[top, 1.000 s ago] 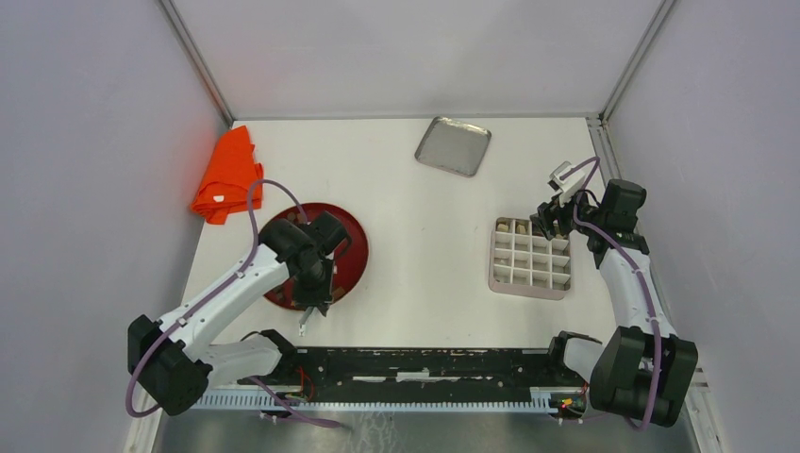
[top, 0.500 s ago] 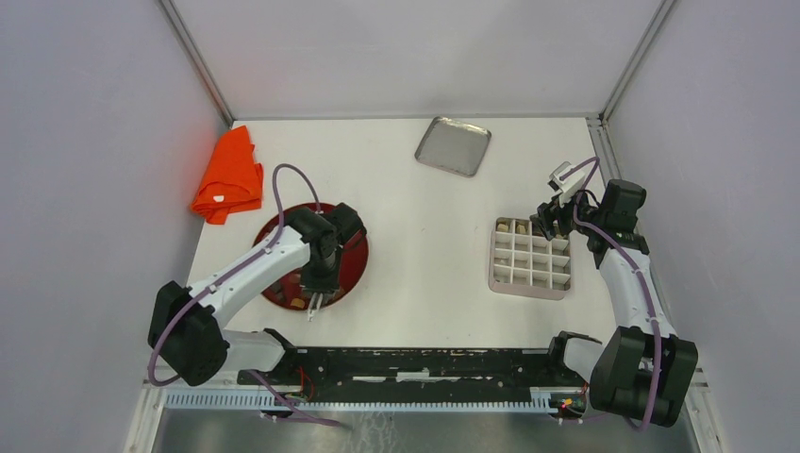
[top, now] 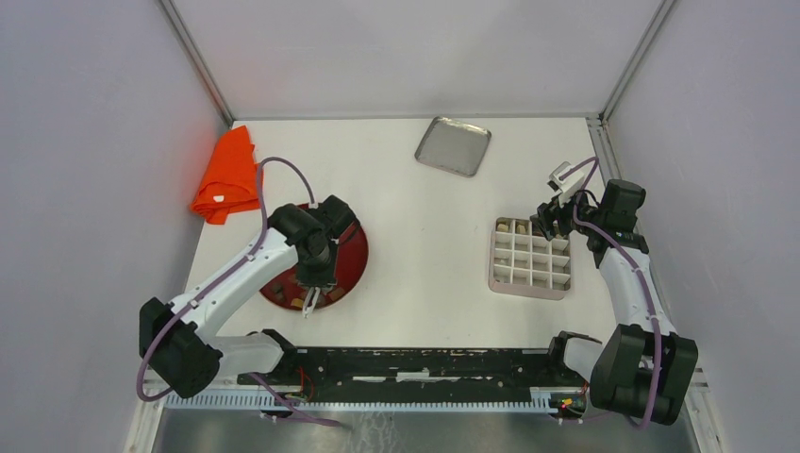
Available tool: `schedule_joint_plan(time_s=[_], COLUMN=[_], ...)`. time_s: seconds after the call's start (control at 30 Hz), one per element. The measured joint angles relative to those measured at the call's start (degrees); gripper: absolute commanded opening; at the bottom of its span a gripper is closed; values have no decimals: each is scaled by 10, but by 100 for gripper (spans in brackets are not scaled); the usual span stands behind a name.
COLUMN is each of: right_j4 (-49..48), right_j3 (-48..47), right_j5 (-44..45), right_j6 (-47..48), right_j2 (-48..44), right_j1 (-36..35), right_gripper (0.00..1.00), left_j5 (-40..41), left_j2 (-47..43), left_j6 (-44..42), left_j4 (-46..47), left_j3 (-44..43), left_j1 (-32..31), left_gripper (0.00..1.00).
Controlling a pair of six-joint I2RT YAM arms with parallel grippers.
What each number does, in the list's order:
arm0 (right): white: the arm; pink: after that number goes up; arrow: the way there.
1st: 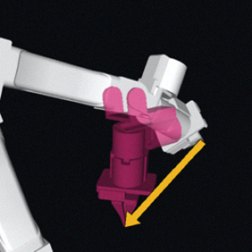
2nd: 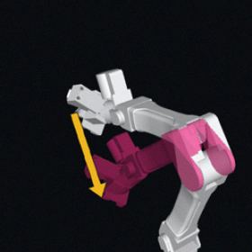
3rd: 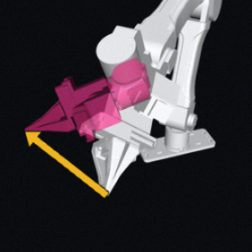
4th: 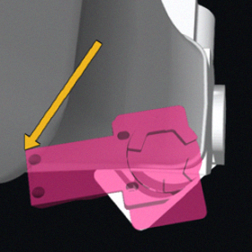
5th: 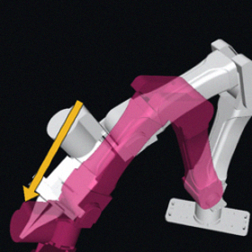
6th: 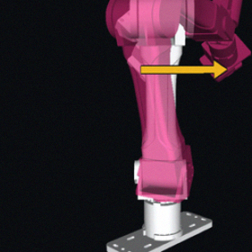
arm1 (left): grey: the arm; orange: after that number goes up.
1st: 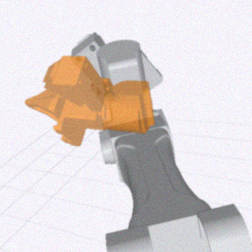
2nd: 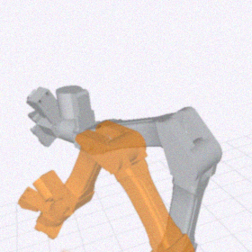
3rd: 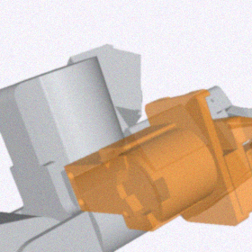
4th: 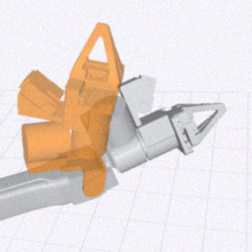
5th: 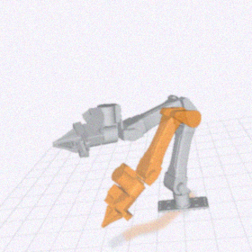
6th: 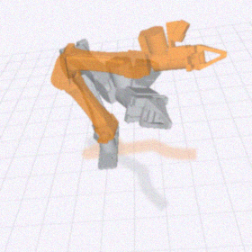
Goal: Pack the chocolate
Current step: Pick up the fake chocolate from the plate.
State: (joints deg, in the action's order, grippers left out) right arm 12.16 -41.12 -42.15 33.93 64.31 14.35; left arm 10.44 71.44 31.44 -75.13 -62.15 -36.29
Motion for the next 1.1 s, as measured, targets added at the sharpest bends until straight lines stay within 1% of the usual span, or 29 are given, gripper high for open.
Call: schedule_joint_plan(time_s=[0.2, 0.37, 0.43, 0.7, 0.93, 1.1], right_j4=[0, 0, 0, 0, 0, 0], right_j3=[0, 0, 0, 0, 0, 0], right_j5=[0, 0, 0, 0, 1, 2], right_j6=[0, 0, 0, 0, 0, 0], right_j2=[0, 1, 1, 3, 3, 3], right_j1=[-1, -1, -1, -1, -1, -1], right_gripper=[74, 74, 74, 74, 75, 74], left_j5=[0, 0, 0, 2, 7, 9], left_j2=[-9, -2, 1, 3, 14, 30], left_j6=[0, -2, -3, -4, -4, -6], left_j4=[-13, -13, -13, -13, -11, -6], left_j3=[16, 16, 16, 16, 20, 29], left_j1=[12, 12, 12, 15, 21, 25], left_gripper=[34, 41, 43, 45, 45, 41])
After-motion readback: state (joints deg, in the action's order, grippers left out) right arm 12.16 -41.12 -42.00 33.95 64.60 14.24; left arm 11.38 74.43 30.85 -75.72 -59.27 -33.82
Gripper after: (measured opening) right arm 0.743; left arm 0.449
